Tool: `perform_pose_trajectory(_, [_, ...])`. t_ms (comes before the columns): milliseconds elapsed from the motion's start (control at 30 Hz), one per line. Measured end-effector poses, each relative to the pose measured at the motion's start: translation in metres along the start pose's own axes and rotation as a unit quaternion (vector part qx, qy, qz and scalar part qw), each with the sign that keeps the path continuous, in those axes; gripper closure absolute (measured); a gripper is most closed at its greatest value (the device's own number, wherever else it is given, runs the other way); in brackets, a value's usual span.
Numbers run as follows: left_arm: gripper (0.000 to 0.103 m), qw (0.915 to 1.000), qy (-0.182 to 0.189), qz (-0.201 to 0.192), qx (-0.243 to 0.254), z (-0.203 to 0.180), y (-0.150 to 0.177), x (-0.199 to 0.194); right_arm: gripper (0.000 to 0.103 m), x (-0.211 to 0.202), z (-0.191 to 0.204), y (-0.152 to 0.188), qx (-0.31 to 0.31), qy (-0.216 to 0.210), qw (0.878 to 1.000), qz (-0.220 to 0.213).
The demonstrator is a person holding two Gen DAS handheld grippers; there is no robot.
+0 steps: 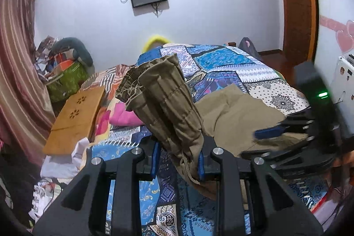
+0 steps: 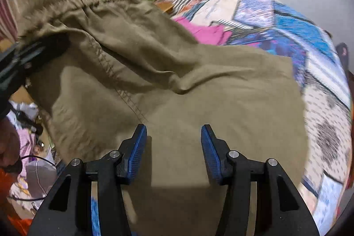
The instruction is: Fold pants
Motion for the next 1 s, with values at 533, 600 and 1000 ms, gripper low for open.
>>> perform_pose_trajectory(533, [0.077, 0.9969, 0.066, -0.003, 0.044, -0.066, -0.037, 0.011, 0.054, -0.035, -0.097, 0.091, 0.126, 0.075, 0.989, 0.008])
perform_pose_trajectory(600, [0.078, 0.9957, 0.078, 0.005, 0.05, -0.081, -0.04, 0.017, 0.054, -0.036, -0.097, 0.091, 0.129, 0.073, 0.989, 0.003])
perform_pose_trajectory(1000, [0.079, 0.9814, 0.162, 0.089, 0.052, -0.153, -0.023, 0.07, 0.054, -0.036, -0.099, 0.093, 0.136, 0.057, 0.989, -0.009])
Point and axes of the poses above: each gripper's, at about its wrist camera, not at the fingertips, and x roughly the way its jaws point, z to its left, y to its underside, the point moved 7 cm from there along x, roughly the way its jaws point, and after that the axes turned 12 degrees about y, right-handed, at the moved point
